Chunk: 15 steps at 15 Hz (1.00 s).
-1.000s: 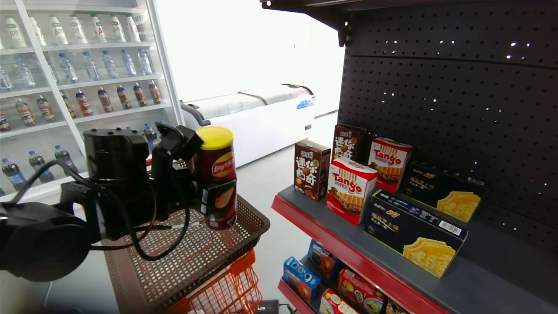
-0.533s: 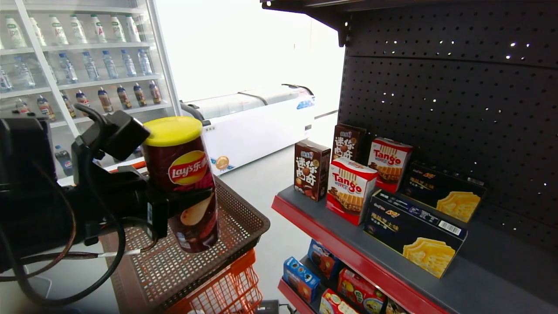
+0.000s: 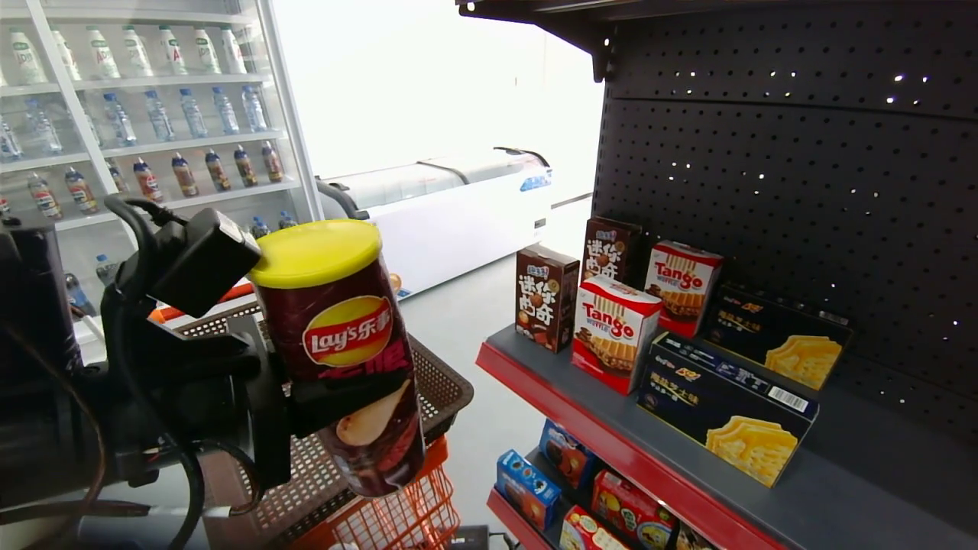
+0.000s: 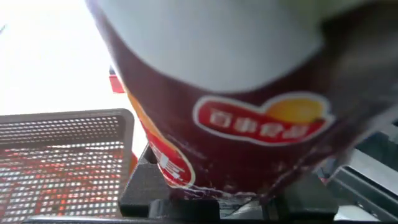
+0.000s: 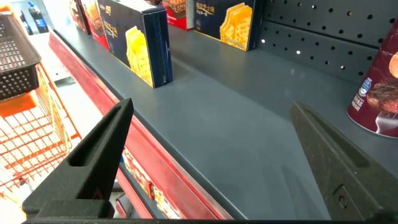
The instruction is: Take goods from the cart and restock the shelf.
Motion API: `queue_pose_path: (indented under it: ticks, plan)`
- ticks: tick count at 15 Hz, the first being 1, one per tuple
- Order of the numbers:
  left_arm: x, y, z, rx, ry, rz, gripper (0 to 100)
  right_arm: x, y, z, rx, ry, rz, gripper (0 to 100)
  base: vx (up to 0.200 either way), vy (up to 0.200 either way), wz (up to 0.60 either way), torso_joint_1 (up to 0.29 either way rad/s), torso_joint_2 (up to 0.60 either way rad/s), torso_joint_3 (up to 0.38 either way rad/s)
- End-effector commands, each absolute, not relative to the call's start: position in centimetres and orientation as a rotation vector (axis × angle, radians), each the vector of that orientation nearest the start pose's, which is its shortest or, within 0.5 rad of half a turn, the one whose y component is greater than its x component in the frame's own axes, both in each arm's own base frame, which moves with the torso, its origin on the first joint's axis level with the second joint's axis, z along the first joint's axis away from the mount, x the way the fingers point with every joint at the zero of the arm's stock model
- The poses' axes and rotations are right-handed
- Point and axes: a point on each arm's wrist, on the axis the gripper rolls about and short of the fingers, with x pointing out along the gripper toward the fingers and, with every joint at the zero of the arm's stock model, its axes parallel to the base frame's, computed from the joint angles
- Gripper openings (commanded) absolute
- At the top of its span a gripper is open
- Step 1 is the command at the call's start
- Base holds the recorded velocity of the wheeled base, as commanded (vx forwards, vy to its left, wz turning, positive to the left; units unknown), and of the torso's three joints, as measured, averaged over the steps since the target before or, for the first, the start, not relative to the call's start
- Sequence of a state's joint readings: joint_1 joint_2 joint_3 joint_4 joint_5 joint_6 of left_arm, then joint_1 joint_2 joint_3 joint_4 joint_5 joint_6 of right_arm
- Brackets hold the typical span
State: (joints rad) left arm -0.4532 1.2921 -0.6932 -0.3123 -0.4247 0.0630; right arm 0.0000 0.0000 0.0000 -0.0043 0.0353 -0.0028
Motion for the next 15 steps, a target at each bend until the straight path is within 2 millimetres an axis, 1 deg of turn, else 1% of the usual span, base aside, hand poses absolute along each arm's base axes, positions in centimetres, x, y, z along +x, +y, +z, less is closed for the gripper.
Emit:
queue_pose_path:
  ticks: [1,6,9,13,15]
  plan:
    - [17.2,-9.8,22.0,0.056,0.281,-0.911,0,-2.3,0.1,7.6,-0.005,-0.005,0.037,100,0.0,0.0,0.0,0.0,0.0,0.0]
    - [16.1,-9.8,22.8,-0.018,0.28,-0.933,0,-2.3,0.1,7.6,-0.006,-0.005,0.037,100,0.0,0.0,0.0,0.0,0.0,0.0]
    - [15.5,-9.6,22.6,-0.022,0.281,-0.968,0,-2.3,0.1,7.6,-0.005,-0.005,0.037,100,0.0,0.0,0.0,0.0,0.0,0.0]
    - [15.4,-9.4,22.3,-0.021,0.288,-0.965,0,-2.3,0.1,7.6,-0.005,-0.005,0.037,100,0.0,0.0,0.0,0.0,0.0,0.0]
    - [15.4,-9.4,22.3,-0.022,0.29,-0.966,0,-2.3,0.1,7.6,-0.005,-0.005,0.037,100,0.0,0.0,-0.6,0.005,0.0,0.007]
